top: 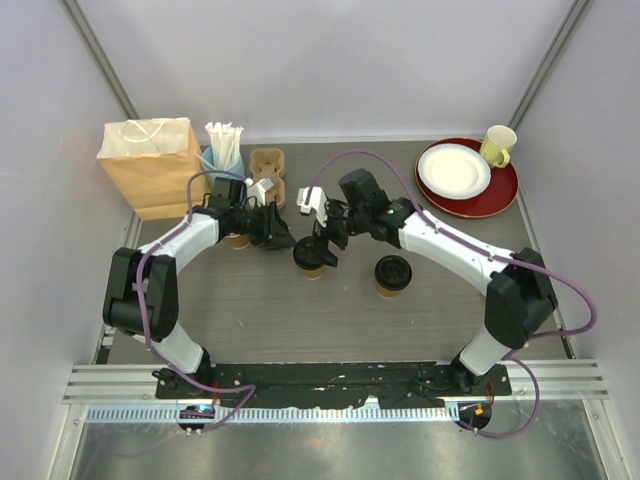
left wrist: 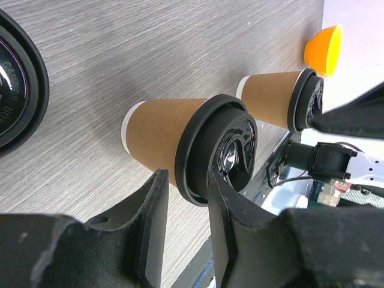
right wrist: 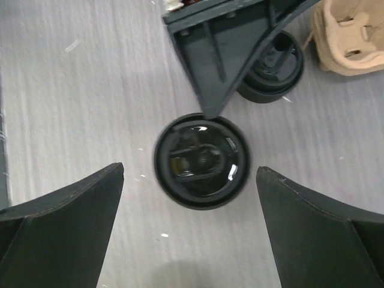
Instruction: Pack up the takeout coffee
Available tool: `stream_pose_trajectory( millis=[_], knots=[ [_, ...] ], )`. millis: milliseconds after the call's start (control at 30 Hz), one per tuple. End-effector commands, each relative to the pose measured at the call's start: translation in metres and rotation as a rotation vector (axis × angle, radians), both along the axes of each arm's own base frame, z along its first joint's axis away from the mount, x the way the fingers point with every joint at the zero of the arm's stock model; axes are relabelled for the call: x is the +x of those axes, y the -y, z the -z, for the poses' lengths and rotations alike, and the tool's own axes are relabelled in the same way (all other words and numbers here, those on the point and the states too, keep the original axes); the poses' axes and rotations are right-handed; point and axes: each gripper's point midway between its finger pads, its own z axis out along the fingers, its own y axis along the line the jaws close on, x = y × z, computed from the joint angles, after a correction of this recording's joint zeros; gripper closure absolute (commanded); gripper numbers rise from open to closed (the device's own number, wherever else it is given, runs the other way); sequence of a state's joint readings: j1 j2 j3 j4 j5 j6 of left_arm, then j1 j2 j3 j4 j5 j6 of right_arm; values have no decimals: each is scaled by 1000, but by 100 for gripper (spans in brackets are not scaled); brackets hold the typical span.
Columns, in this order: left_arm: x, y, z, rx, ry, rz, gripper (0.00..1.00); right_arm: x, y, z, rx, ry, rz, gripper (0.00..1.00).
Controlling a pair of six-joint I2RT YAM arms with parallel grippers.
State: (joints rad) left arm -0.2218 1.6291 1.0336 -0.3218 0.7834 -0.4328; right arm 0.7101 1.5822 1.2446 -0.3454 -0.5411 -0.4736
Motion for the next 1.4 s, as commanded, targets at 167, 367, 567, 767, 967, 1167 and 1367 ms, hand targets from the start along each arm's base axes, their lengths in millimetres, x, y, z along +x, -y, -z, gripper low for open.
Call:
stream_pose_trajectory(
  millis=[167,367,567,767,967,1167,1367],
  knots=[
    [3,1,-13,-11,46,36,64,25,-9,5,-138,75,-183,0],
    [3,-1,-14,3,58,37,63,15,-10,15,-158,21,-231,0],
    [2,-1,-12,2,55,43,63,15,-16,29,-189,41,-222,0],
    [0,0,-11,-9,43,51,63,23,-24,32,-181,57,-217,7],
    [0,2,-11,-15,38,54,64,21,-25,37,-202,73,-217,11],
    [-1,2,-7,-18,17,53,64,21,-22,44,-224,70,-195,18],
    [0,1,-7,-16,20,51,64,16,-18,63,-244,75,-168,19]
  ],
)
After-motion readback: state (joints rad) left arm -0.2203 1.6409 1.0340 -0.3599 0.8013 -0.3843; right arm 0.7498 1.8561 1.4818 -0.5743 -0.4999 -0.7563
